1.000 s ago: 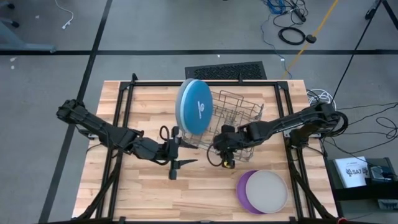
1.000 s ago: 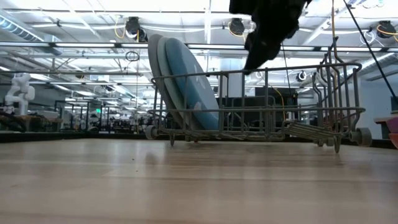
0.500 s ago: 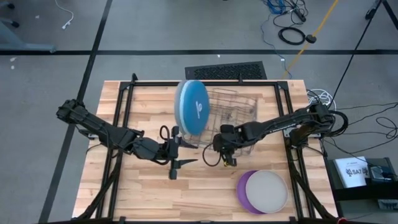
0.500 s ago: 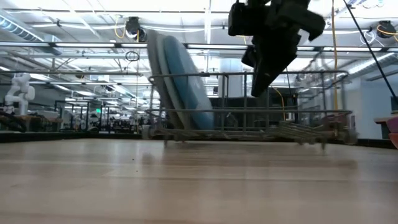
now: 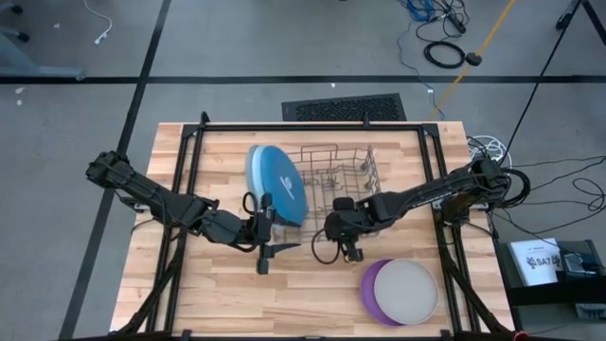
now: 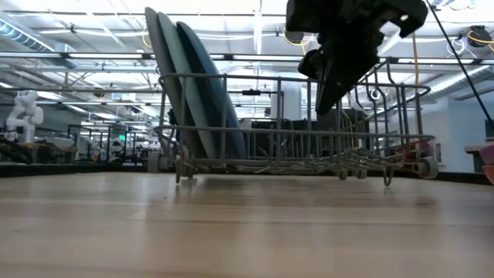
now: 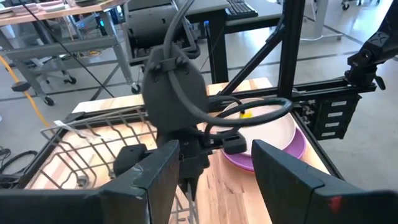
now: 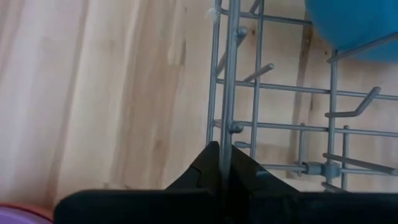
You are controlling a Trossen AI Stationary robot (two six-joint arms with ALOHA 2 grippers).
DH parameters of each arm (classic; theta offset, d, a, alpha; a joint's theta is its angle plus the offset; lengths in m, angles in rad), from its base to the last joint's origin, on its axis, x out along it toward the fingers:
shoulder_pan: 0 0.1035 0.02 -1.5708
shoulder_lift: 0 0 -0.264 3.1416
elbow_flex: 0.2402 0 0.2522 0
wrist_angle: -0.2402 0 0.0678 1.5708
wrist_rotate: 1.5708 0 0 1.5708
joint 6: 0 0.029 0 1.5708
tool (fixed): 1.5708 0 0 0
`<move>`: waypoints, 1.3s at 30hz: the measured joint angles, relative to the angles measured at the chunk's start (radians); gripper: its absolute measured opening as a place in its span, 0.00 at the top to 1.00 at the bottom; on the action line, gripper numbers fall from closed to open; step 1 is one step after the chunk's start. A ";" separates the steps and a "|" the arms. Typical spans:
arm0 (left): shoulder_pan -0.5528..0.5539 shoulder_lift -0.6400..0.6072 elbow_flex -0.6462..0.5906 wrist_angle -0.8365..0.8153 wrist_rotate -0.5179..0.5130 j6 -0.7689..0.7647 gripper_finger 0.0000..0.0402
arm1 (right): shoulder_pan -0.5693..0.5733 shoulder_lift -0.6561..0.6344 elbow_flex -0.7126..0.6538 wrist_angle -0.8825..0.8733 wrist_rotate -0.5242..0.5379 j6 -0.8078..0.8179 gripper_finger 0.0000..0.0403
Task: Sort dishes
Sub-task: Adjust the dish rack, then put the light gray plate into the dish rack
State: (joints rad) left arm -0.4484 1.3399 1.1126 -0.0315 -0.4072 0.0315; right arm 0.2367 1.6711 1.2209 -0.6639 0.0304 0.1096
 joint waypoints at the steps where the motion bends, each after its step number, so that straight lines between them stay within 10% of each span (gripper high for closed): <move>1: 0.000 0.000 0.000 0.000 0.000 0.000 0.49 | 0.003 0.000 0.000 0.009 0.000 0.015 1.00; 16: -0.008 0.000 0.000 0.000 0.001 -0.003 0.49 | 0.024 0.031 0.000 0.137 -0.010 0.102 0.97; 39: -0.018 0.000 -0.001 0.000 0.002 0.000 0.49 | 0.040 0.036 0.001 0.182 0.055 0.077 0.55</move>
State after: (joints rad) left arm -0.4664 1.3399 1.1118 -0.0314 -0.4057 0.0318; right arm 0.2768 1.7071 1.2221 -0.4822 0.0853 0.1864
